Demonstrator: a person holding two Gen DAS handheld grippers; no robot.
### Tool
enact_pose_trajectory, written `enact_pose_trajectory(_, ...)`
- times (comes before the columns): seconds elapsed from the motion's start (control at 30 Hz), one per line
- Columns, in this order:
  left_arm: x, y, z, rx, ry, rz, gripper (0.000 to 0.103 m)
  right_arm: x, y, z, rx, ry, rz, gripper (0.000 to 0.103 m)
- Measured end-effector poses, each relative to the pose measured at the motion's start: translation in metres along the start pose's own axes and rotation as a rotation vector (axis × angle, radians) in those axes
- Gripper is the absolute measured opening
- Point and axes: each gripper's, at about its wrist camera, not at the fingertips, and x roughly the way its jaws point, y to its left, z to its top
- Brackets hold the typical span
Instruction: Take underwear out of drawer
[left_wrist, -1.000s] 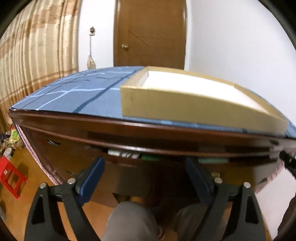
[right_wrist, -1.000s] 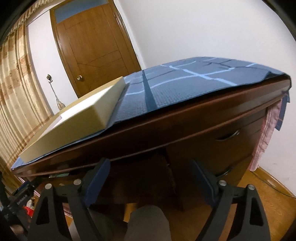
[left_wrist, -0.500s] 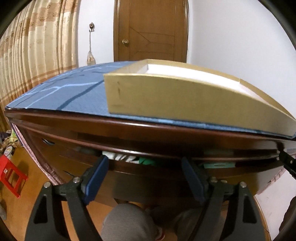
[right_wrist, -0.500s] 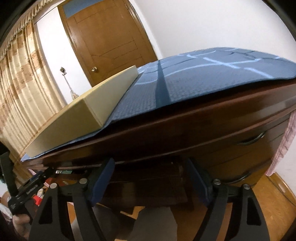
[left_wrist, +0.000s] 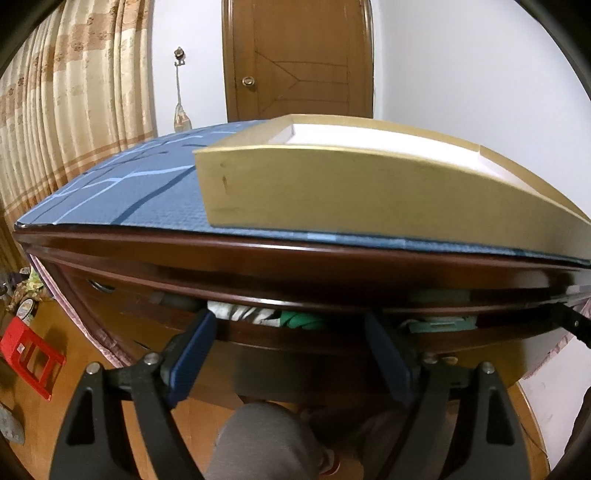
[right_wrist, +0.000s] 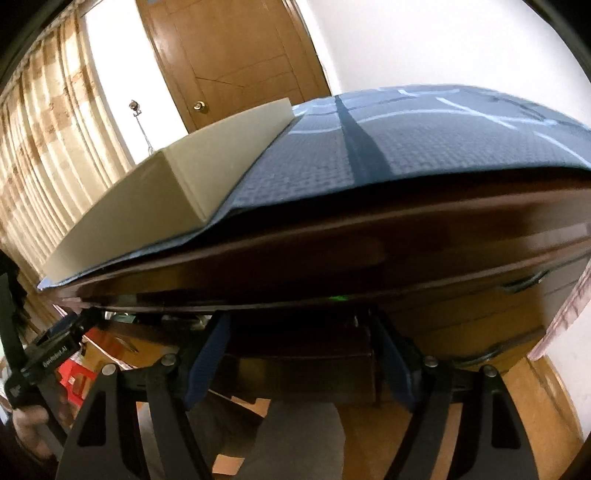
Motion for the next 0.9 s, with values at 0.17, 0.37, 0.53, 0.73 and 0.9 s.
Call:
enact_pose_trajectory(0.17,0.002,-0.001,0.002,0.016,0.018,-0.006,0.085,-0.002,0.009,-0.004,0.006,0.003,-0.014,0.078)
enact_pose_trajectory(0.37,0.001,-0.005,-0.002,0.044,0.021,-0.006,0.084,-0.005,0.013,-0.004,0.018,0.003,-0.027,0.078)
enact_pose_trajectory(0.53,-0.002,-0.005,-0.005,0.05,0.036,-0.013,0.084,-0.006,0.011,-0.006,0.022,0.009,-0.031,0.078)
enact_pose_trajectory(0.73,-0.009,-0.006,-0.013,0.056,0.042,-0.022,0.084,-0.012,0.01,-0.008,0.029,0.004,-0.038,0.078)
enact_pose_trajectory(0.9,-0.016,-0.004,-0.017,0.064,0.061,-0.04,0.084,-0.011,0.012,-0.007,0.031,0.004,-0.047,0.078)
